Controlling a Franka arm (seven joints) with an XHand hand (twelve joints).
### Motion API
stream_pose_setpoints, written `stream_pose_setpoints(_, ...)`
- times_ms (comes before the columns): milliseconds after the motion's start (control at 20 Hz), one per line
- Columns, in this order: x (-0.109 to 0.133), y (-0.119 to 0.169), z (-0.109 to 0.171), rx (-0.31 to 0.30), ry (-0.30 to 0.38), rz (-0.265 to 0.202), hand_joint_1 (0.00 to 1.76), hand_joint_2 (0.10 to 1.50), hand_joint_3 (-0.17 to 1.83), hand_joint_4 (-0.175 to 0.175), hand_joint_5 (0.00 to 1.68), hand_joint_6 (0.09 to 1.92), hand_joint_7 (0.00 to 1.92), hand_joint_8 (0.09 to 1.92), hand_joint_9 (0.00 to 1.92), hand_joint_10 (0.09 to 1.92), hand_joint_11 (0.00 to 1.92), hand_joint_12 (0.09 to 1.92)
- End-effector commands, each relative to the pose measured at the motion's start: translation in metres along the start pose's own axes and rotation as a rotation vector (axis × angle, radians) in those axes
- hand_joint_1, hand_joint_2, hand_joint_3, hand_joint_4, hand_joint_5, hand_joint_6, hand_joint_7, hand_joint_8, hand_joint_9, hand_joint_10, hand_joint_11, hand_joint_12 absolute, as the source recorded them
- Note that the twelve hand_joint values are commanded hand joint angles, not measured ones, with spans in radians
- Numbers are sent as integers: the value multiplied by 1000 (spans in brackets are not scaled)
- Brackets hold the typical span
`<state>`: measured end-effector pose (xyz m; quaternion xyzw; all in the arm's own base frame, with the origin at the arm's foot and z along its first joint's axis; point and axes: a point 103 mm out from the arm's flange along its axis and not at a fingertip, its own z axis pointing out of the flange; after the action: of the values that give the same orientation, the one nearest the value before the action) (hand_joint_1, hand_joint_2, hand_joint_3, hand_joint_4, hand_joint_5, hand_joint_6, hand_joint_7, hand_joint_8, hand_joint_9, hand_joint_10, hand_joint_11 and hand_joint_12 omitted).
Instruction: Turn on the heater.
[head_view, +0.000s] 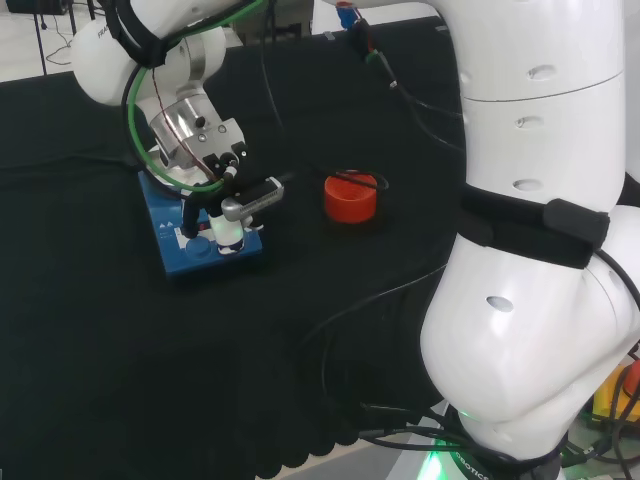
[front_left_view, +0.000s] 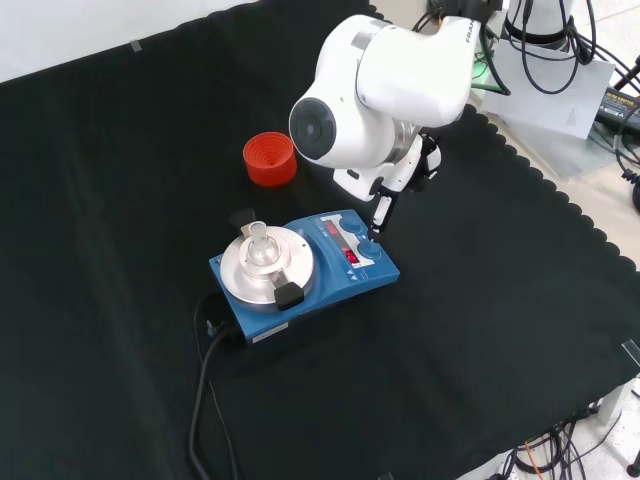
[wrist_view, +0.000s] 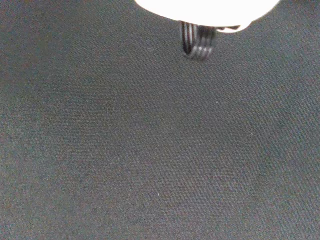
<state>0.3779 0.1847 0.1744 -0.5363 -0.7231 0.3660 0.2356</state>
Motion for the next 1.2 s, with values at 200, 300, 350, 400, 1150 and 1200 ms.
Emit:
stream_pose_setpoints(200, 1, 2, 1, 6, 1, 4, 1409, 634, 1086, -10, 217, 87, 1508, 1767, 1661, 1501, 1308, 1314)
stream_pose_setpoints(300, 1, 2, 2, 7, 0, 6, 1409, 633, 1087, -10, 218, 87, 1508, 1767, 1662, 1501, 1308, 1315)
stream_pose_setpoints(350, 1, 3, 2, 9, 0, 6, 1409, 633, 1088, -10, 219, 87, 1508, 1767, 1662, 1501, 1308, 1315)
stream_pose_setpoints(400, 0, 3, 2, 11, 1, 7, 1409, 633, 1088, -10, 219, 87, 1508, 1767, 1662, 1501, 1308, 1315)
stream_pose_setpoints(1150, -11, 16, 7, 21, 11, 8, 1408, 631, 1092, -11, 227, 87, 1509, 1767, 1663, 1501, 1308, 1316)
stream_pose_setpoints(1200, -9, 16, 6, 20, 11, 9, 1408, 631, 1092, -11, 227, 87, 1508, 1767, 1663, 1501, 1308, 1316)
